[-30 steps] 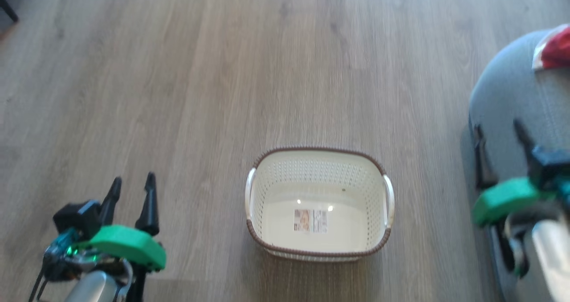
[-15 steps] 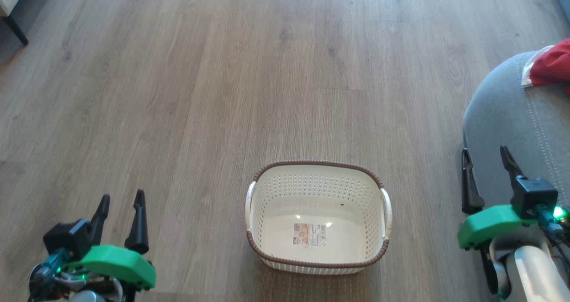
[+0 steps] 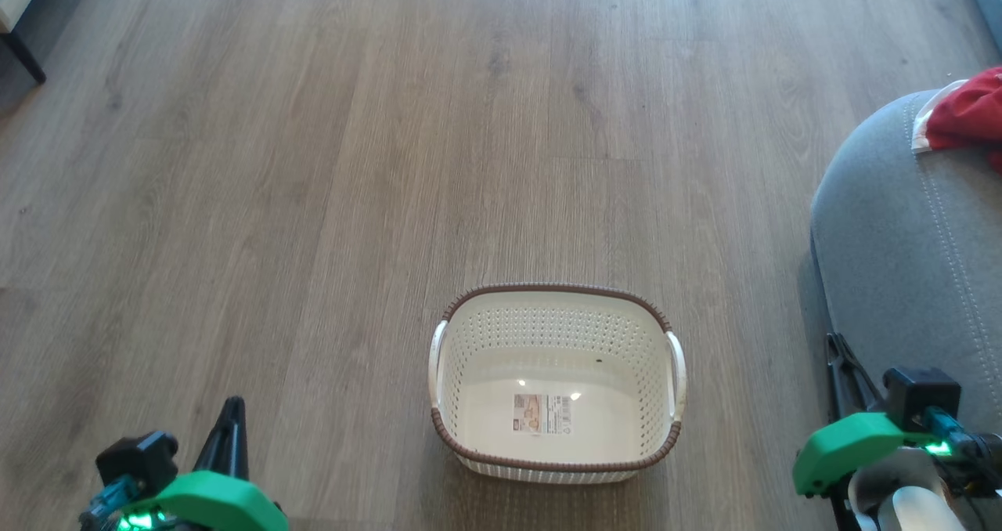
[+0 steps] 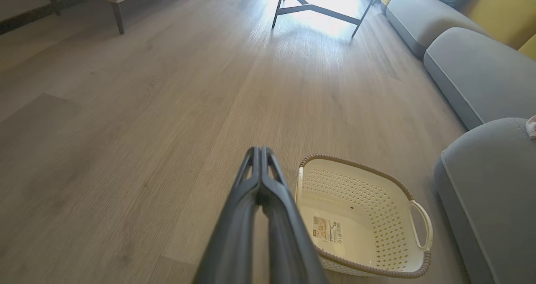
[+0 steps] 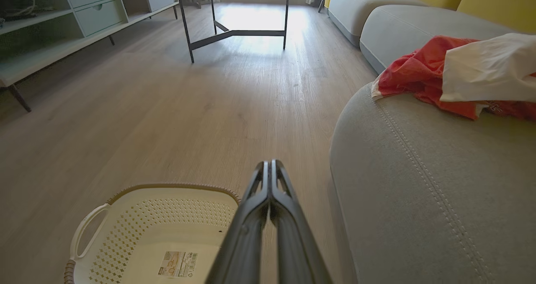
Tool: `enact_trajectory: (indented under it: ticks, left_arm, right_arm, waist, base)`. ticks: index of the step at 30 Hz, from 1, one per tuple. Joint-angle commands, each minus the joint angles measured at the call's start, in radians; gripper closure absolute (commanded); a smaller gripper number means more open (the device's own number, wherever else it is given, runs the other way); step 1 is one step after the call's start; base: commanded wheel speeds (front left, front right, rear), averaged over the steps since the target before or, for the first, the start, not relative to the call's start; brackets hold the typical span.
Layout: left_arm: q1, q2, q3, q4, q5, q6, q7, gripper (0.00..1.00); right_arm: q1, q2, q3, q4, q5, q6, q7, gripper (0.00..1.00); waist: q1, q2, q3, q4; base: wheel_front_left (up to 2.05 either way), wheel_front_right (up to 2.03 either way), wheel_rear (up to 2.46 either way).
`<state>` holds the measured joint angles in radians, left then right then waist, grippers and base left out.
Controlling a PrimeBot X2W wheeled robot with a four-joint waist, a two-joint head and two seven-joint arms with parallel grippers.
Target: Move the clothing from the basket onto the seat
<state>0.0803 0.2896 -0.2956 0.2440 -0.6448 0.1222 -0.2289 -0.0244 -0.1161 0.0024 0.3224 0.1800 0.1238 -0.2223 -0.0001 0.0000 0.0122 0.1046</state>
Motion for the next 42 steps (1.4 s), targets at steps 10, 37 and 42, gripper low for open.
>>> enact_trajectory:
  ticks: [10,37,42]
  left_arm:
    - [-0.053,-0.011,0.053,-0.023,-0.092,-0.027,0.029,1.0]
    - [-0.086,-0.063,0.135,-0.017,-0.306,-0.082,0.101,1.0]
    - [-0.092,-0.073,0.151,-0.016,-0.347,-0.092,0.115,1.0]
  right_arm:
    - [-0.043,0.001,-0.017,-0.04,0.136,0.001,0.028,1.0]
    - [-0.052,0.017,-0.041,-0.05,0.449,0.002,0.102,1.0]
    - [-0.054,0.02,-0.045,-0.051,0.509,0.003,0.116,1.0]
  waist:
    - [0.0001,0.0,-0.001,-0.009]
    - [0.0001,0.0,-0.003,-0.032]
    - [0.0001,0.0,-0.003,-0.037]
  base:
    - [0.0,0.0,0.0]
    - [0.0,0.0,0.0]
    - [0.0,0.0,0.0]
